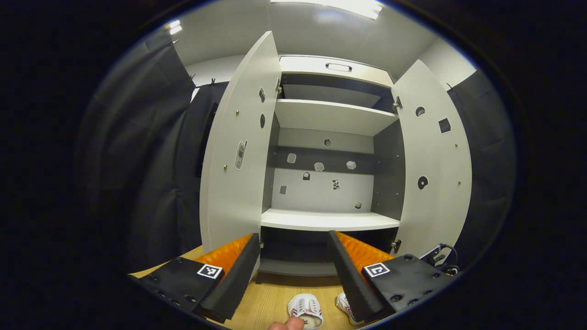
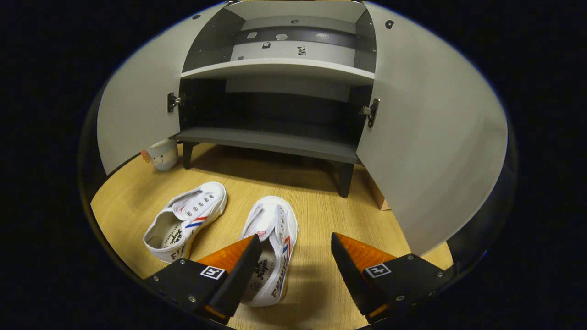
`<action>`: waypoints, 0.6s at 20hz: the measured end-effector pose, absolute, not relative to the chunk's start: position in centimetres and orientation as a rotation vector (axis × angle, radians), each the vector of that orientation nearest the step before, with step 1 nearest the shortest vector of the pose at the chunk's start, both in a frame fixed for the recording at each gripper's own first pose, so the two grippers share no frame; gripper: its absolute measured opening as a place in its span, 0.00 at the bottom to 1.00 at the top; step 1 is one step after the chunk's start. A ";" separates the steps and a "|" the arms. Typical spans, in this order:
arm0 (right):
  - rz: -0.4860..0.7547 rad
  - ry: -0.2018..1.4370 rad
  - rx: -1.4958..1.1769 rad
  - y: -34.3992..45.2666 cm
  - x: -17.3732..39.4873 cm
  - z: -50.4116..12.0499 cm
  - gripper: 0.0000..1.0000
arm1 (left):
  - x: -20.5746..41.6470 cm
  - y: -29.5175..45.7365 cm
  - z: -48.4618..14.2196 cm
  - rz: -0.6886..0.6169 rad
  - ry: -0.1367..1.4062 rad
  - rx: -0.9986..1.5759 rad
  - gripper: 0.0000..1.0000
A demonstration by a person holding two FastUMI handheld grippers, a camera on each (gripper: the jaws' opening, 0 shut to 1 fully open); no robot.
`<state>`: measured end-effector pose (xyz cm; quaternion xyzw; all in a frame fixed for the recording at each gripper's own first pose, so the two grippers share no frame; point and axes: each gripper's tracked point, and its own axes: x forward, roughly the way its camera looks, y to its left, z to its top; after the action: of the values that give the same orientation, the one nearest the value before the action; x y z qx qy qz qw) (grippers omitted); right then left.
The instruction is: Grab one shoe with the right hand and put it into the shoe cabinet, grab the other shoe with the left hand and put it into the shoe cabinet; then close the right door with the right hand and the left door with the left hand.
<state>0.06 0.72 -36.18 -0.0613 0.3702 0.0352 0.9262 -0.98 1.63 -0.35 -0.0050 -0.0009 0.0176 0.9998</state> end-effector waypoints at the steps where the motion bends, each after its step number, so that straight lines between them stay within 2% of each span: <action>1: 0.072 0.781 -0.124 0.7 -0.1 -36.9 0.95 | -1.0 1.8 -0.3 0.038 -0.003 -0.009 0.96; 7: 0.153 0.842 -0.174 1.2 -0.6 -39.0 0.94 | -1.1 1.9 -0.5 0.042 0.007 0.001 0.96; 12: 0.128 0.849 -0.191 -0.3 -0.4 -39.6 0.93 | -1.0 1.6 -0.5 0.038 0.011 0.001 0.96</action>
<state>-0.35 -0.32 -39.61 -0.0924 0.4111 0.0620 0.9048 -1.03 1.59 -0.54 0.0007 0.0056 0.0189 0.9998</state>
